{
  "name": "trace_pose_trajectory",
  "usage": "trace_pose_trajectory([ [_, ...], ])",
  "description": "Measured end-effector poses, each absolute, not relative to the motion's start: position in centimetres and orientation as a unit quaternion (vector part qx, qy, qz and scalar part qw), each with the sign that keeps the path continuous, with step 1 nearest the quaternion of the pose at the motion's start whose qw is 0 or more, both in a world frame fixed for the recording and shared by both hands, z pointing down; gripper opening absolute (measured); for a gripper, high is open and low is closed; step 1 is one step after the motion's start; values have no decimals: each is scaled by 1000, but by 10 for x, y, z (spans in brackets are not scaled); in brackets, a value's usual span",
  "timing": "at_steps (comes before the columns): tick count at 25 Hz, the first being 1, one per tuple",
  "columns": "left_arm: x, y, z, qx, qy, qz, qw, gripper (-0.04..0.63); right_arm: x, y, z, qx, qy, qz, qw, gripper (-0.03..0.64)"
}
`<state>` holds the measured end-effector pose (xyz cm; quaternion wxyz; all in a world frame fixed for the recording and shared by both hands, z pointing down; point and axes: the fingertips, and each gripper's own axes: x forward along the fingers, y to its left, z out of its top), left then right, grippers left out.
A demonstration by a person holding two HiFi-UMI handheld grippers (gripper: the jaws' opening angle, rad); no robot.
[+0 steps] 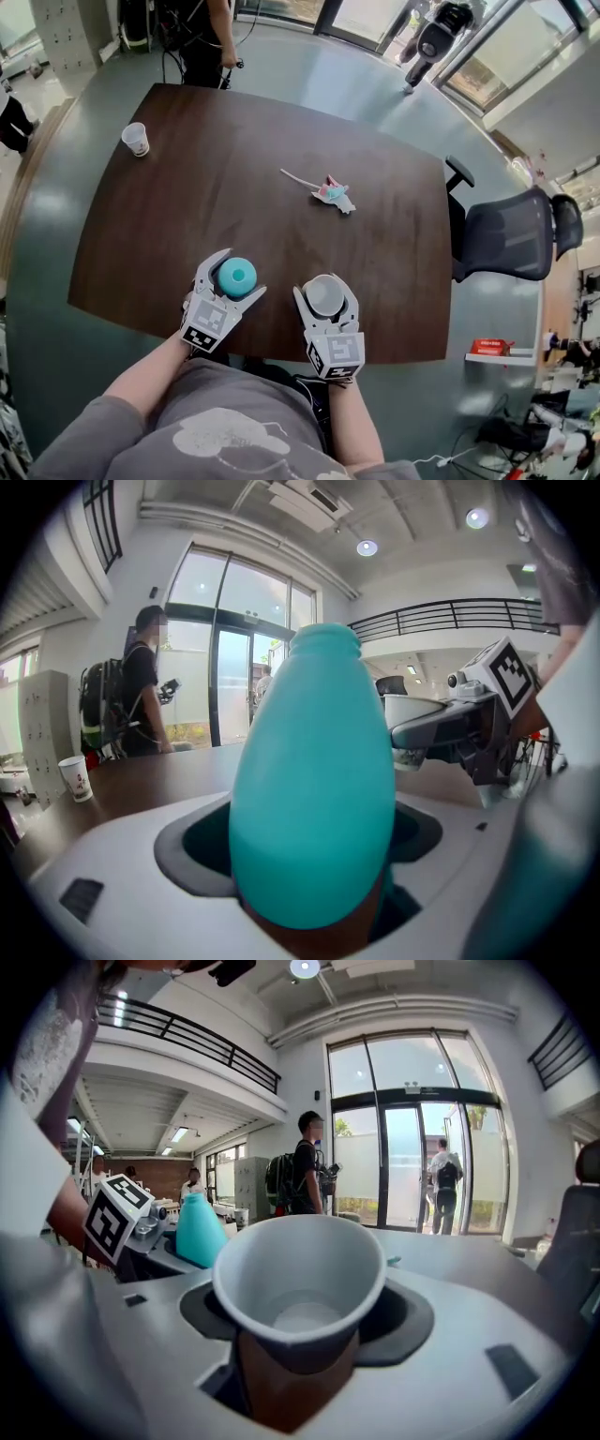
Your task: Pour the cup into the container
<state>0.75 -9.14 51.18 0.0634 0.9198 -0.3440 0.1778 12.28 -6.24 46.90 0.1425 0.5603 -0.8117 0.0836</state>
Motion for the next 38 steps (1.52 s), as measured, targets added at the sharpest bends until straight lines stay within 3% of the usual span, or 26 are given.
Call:
trace_pose_trajectory([
  [13,11,-102,552,904,-365,204,86,433,119,-76,536,539,-818,123,159,291],
  [38,17,-107,577,895,-382,201,111,433,111,-83,576,503,-833,141,181,293],
])
